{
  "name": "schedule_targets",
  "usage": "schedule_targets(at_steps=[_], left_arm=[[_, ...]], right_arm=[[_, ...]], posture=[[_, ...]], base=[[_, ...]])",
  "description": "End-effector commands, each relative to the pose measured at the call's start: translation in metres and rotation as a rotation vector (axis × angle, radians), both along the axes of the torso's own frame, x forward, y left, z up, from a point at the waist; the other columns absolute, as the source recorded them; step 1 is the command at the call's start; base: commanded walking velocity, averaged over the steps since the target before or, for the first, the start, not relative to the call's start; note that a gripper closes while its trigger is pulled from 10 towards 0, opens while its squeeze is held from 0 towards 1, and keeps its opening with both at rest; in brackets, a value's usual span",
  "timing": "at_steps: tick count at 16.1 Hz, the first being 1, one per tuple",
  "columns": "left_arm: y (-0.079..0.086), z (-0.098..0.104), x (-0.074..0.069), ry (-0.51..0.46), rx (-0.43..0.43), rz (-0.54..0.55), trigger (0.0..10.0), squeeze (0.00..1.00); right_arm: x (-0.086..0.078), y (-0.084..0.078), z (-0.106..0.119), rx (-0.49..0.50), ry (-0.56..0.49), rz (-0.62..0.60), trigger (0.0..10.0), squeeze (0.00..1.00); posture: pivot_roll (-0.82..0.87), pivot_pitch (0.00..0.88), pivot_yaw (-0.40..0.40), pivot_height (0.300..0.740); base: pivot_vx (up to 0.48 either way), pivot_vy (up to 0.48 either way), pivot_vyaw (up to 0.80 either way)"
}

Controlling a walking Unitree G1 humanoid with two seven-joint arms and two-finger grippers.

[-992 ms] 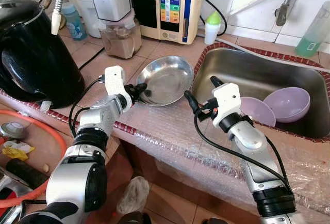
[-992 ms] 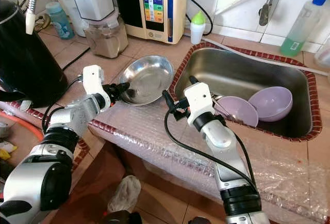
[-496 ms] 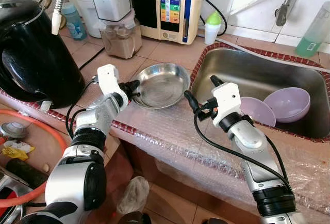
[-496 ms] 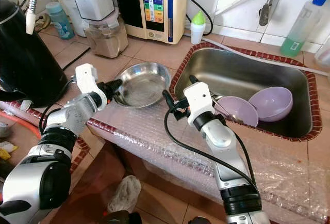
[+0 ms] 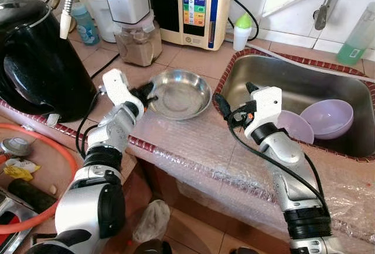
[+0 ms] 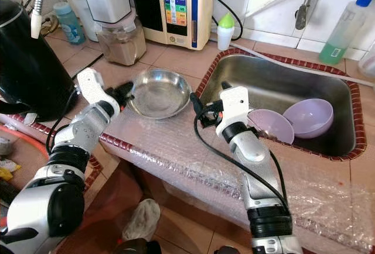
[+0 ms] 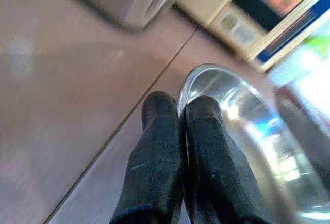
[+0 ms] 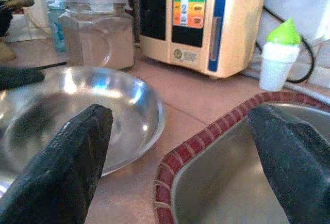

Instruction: Kitchen organization

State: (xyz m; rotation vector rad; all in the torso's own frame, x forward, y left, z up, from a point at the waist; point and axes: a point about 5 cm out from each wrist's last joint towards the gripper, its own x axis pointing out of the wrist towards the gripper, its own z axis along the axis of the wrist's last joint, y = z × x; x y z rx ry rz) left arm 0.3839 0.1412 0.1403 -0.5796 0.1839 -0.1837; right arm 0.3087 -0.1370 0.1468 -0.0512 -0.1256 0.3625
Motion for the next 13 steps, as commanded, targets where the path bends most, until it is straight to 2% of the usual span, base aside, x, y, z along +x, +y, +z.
schedule_targets(at_steps=[1,3,4,10,13], left_arm=[[-0.001,0.018,0.004,-0.091,-0.035,-0.005,0.0,0.00],[-0.002,0.024,0.004,-0.128,-0.044,-0.012,0.0,0.00],[-0.008,0.034,0.004,-0.190,-0.082,-0.044,0.0,0.00],[-0.028,0.049,-0.002,-0.271,-0.165,-0.162,0.0,0.00],[-0.034,0.055,-0.006,-0.303,-0.196,-0.214,0.0,0.00]], right_arm=[[0.003,0.002,-0.001,0.019,0.022,-0.001,10.0,0.00],[0.003,0.003,-0.004,0.036,0.044,-0.005,10.0,0.00],[0.004,0.006,-0.007,0.075,0.066,-0.011,10.0,0.00],[0.019,0.024,-0.018,0.229,0.156,-0.069,10.0,0.00],[0.027,0.026,-0.020,0.270,0.184,-0.103,10.0,0.00]], posture=[[-0.06,0.011,0.084,0.740],[-0.06,0.012,0.083,0.740],[-0.06,0.010,0.084,0.740],[-0.05,0.006,0.085,0.740],[-0.05,0.006,0.082,0.740]], base=[[0.000,0.000,0.00],[0.000,0.000,0.00],[0.000,0.000,0.00],[0.000,0.000,0.00],[0.000,0.000,0.00]])
